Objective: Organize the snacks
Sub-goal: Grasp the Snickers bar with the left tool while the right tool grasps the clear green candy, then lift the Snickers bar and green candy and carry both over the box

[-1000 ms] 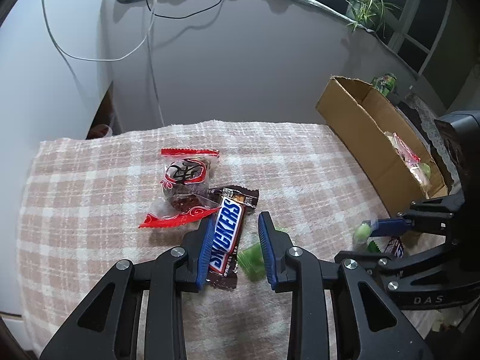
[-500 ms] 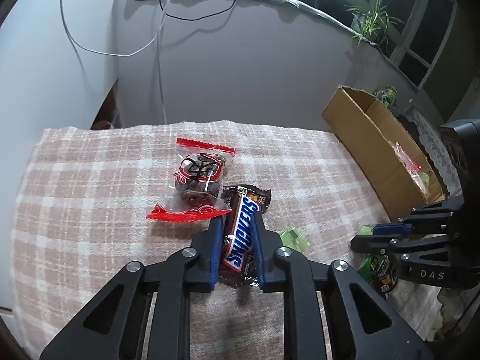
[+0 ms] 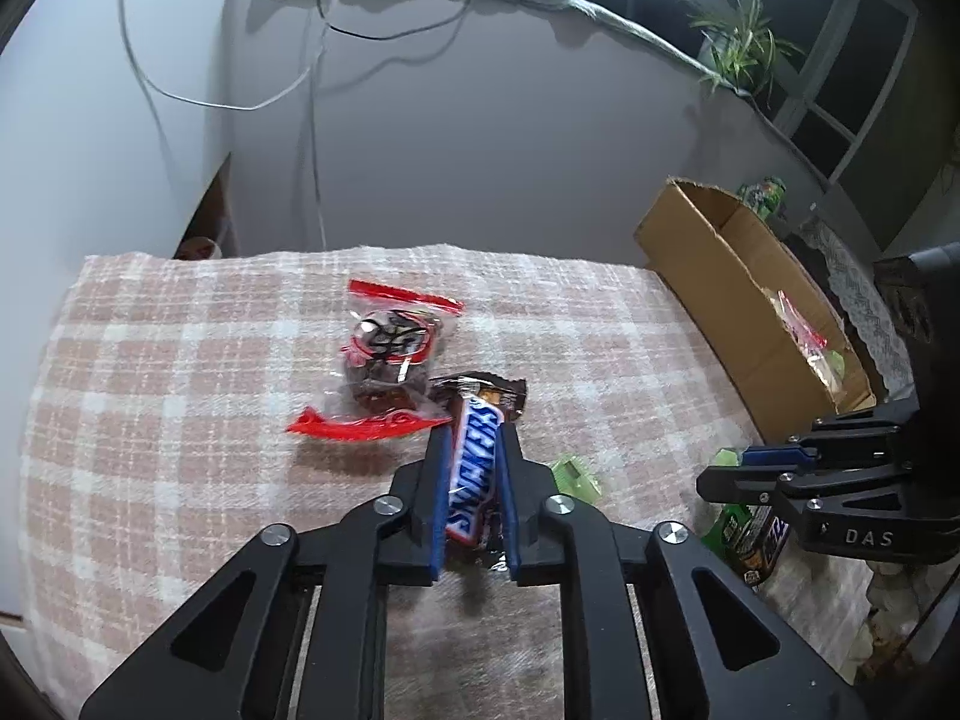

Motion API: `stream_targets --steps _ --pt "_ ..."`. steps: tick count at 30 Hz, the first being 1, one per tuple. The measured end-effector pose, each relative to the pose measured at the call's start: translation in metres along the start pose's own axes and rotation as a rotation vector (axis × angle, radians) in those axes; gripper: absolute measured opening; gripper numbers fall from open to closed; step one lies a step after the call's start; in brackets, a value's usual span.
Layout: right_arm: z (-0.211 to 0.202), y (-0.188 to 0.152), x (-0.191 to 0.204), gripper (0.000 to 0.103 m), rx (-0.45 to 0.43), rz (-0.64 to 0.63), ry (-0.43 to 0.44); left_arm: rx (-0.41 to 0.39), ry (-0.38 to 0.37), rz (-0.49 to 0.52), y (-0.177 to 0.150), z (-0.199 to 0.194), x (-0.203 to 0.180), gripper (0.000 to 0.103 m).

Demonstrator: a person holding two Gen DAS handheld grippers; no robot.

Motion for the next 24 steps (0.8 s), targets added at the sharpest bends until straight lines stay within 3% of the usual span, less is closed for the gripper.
stream_targets --steps 5,8,11,15,20,24 --pt "-0.004 -0.002 -0.005 0.017 -0.005 0.008 0.011 0.004 0.008 0.03 0.008 0.007 -0.011 0.019" --pt "-0.005 -0.002 -0.005 0.017 -0.008 0.006 0.017 0.017 -0.002 0.038 0.01 0.009 -0.014 0.031" --pt "-0.005 0.0 -0.002 0.017 -0.011 0.002 0.021 0.018 0.032 0.083 0.008 0.01 -0.02 0.034" --pt "-0.005 0.0 -0.001 0.017 -0.014 0.002 0.024 0.076 0.084 0.087 0.004 0.019 -0.014 0.034" --pt "-0.006 0.0 -0.002 0.017 -0.02 0.005 0.035 0.066 0.085 0.086 -0.003 0.02 -0.01 0.026" --pt "-0.012 -0.002 -0.004 0.017 -0.031 0.006 0.046 0.065 0.073 0.072 0.001 0.02 -0.011 0.026"
Point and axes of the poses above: each gripper's, at about its wrist camera, not at the fingertips, and z roughly the way its jaws point, x to its left, y to its top, the point moved 1 cm from there along z, roughly the way its jaws point, and after that the axes turned 9 degrees about y, right-handed, at the moved point
